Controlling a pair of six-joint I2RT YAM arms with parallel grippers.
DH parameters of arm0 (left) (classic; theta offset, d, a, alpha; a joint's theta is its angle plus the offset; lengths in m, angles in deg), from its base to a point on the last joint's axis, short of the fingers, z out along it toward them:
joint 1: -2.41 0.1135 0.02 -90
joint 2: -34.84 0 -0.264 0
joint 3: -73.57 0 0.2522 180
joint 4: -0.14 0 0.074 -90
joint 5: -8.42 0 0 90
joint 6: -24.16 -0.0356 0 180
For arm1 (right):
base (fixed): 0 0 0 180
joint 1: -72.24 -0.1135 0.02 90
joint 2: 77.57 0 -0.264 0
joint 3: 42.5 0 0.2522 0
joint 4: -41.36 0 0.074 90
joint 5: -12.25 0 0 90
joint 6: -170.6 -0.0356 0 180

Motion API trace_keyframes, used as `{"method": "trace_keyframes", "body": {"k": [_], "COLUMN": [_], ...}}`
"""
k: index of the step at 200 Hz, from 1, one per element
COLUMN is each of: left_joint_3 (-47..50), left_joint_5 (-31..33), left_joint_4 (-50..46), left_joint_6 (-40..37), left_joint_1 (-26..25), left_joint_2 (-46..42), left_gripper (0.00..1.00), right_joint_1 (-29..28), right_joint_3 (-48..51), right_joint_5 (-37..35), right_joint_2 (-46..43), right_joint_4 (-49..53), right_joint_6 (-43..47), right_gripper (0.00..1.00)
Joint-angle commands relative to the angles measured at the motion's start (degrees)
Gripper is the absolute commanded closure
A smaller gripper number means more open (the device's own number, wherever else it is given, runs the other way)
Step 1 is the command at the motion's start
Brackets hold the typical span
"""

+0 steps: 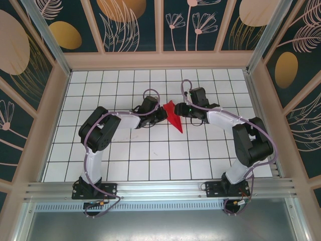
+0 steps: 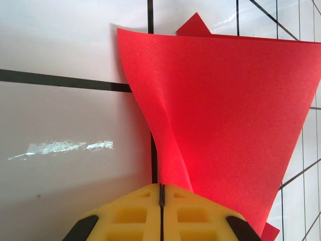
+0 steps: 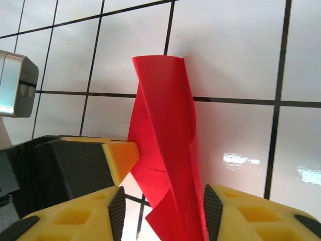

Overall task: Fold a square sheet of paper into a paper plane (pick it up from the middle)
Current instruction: Move the paper plane to the top-center of the table.

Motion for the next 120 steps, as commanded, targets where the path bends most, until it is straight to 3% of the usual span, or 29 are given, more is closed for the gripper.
{"method": "trace_keyframes", "body": {"k": [1, 32, 75, 120], "left_joint_3": [-1.5, -2.2, -2.7, -2.9], "left_joint_5": [1.2, 1.3, 1.7, 2.2], "left_joint_4": [-2.0, -3.5, -4.6, -5.4], "left_joint_6": [-2.1, -3.3, -4.1, -4.4], "left_joint_1": [0.0, 0.0, 0.0, 0.0], "left_joint_2": [0.9, 1.2, 1.3, 1.8], "left_gripper": [0.91, 0.92, 0.92, 0.92], "right_joint_1": [0.0, 0.1, 0.1, 0.0], "right_joint_3": [-1.7, -3.6, -5.1, -4.2], "right_joint_5": [3.6, 7.0, 5.3, 3.6], "right_joint_2": [1.9, 5.4, 8.6, 8.8], "right_joint_4": [-0.7, -0.7, 0.6, 1.3], "right_joint_6": [0.1, 0.9, 0.5, 0.4], "right_gripper": [0.53, 0.56, 0.58, 0.49]}}
